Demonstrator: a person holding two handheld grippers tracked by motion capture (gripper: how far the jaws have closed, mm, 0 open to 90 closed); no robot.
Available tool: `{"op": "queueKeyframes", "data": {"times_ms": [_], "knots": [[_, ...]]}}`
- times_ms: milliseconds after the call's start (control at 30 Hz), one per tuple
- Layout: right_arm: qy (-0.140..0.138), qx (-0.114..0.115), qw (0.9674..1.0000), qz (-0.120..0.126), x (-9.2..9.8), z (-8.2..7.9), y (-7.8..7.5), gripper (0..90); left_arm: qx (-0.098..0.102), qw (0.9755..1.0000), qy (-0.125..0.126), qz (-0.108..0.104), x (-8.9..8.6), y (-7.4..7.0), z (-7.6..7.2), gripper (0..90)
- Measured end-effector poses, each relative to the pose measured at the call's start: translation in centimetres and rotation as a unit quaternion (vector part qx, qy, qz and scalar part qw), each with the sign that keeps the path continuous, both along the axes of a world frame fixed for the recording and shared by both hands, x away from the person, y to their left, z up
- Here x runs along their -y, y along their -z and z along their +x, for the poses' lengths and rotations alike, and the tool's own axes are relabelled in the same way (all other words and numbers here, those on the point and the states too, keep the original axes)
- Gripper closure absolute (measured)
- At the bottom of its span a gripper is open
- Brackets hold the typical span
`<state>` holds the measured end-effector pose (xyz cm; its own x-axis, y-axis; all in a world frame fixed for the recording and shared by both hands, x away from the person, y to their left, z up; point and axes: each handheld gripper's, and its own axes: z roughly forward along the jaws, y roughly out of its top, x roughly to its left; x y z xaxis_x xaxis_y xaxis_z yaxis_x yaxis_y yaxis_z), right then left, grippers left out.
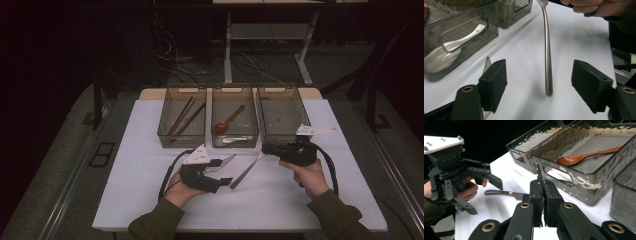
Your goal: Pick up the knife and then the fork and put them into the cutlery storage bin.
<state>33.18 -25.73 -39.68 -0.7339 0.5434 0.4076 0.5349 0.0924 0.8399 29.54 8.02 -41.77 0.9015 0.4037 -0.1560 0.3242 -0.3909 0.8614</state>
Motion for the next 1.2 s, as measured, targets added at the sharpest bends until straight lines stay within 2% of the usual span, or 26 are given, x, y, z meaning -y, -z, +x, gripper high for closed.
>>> {"op": "queueKeyframes", "data": {"times_ms": [167,433,600,767,800,1000,1200], "knots": [[0.012,0.002,0.9999,-0.002,0.9,0.2,-0.2,85.9,0.003,0.9999,-0.014,0.007,-1.5,0.3,-0.7,17.4],[0.039,0.006,0.9991,-0.014,2.7,0.7,-0.7,85.9,0.011,0.9986,-0.050,0.011,-4.9,0.8,-1.6,11.0],[0.053,0.005,0.9984,-0.022,3.7,1.1,-1.2,85.9,0.003,0.9981,-0.060,0.015,-6.8,1.4,-2.2,6.4],[0.065,0.004,0.9974,-0.030,4.5,1.7,-2.0,86.0,-0.003,0.9980,-0.056,0.029,-7.4,2.0,-2.5,1.1],[0.066,0.005,0.9974,-0.029,4.7,1.8,-2.2,86.0,-0.006,0.9980,-0.057,0.025,-7.5,2.1,-2.5,0.0],[0.083,0.010,0.9961,-0.029,5.8,2.6,-3.8,86.0,-0.005,0.9969,-0.069,0.038,-7.9,2.4,-2.5,0.0],[0.101,0.016,0.9945,-0.025,7.0,3.8,-5.8,86.0,-0.009,0.9970,-0.064,0.043,-7.7,2.6,-2.6,0.0]]}}
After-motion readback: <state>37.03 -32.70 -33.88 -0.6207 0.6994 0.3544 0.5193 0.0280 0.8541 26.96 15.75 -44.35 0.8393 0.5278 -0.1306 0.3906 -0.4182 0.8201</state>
